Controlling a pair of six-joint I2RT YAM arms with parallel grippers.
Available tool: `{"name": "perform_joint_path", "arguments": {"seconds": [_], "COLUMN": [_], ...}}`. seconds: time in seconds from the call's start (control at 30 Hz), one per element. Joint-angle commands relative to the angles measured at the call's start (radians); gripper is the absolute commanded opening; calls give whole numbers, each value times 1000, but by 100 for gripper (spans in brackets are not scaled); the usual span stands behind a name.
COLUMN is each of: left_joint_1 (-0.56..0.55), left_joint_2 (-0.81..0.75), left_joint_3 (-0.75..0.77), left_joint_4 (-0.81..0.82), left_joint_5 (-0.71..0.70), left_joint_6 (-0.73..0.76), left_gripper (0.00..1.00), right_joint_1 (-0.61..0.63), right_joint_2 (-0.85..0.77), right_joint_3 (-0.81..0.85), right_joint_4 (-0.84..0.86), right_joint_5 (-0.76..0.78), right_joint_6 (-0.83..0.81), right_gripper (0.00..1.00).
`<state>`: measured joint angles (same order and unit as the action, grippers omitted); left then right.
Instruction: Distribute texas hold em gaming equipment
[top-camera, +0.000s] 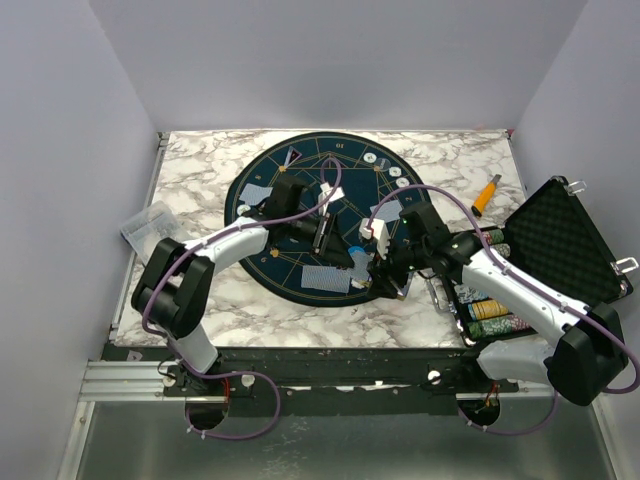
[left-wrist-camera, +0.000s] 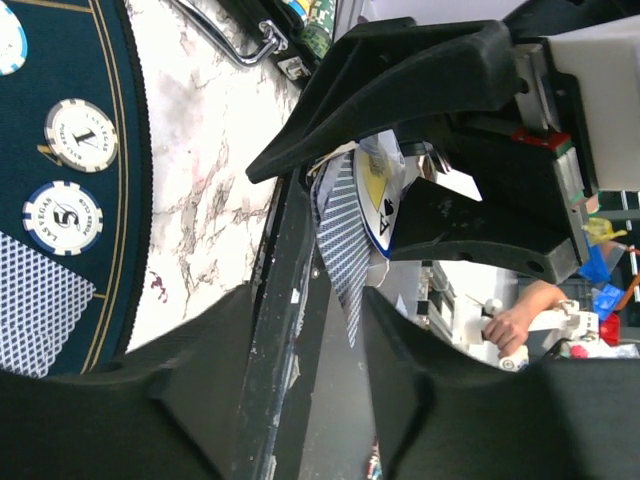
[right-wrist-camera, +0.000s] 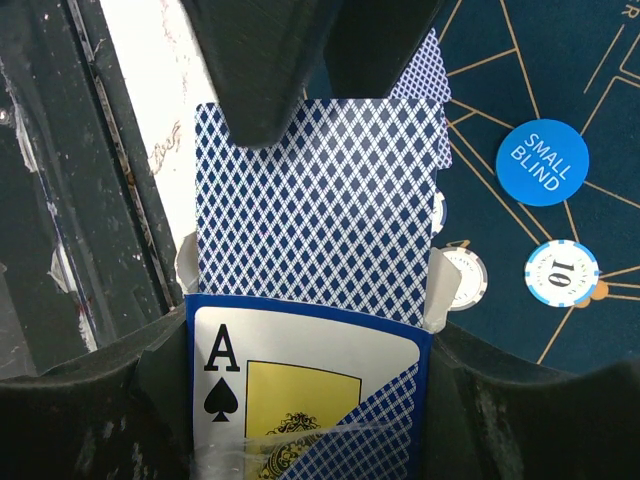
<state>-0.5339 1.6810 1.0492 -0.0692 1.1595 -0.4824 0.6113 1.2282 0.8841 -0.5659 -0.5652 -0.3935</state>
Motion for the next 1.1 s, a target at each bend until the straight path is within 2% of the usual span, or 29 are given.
{"name": "perform_joint_path", "arguments": {"seconds": [0.0,0.1,0.23,0.37,0.57,0.8,1.07], "left_joint_1": [2,-12,-50,-70,-54,11,82], "left_joint_2": [-57,-53,-17,21,13,-34,-86], "left_joint_3": [-5,8,35,52,25,-7,-32], "left_joint_4": [-18,-14,-8,-6,-28,-67,-67], "left_joint_5": [-20,-32,-59,-63,-62,-83,-43], "left_joint_6": [47,36,12,-3,26,54,51], "left_gripper": [56,64,64,56,39,22,7], "right_joint_1": [2,2,2,1,3,2,2], "right_joint_2": [-15,-9,-3,-8,-18,-20,-31], "right_joint_3": [3,4,11,18,14,9,3], "right_joint_4": [6,10,12,4,7,9,16], "right_joint_5": [-10,-10,-14,-10,-8,-1,37], "right_joint_6": [-9,-10,-6,-7,-11,-14,-8], "right_gripper": [1,1,1,1,1,1,1]}}
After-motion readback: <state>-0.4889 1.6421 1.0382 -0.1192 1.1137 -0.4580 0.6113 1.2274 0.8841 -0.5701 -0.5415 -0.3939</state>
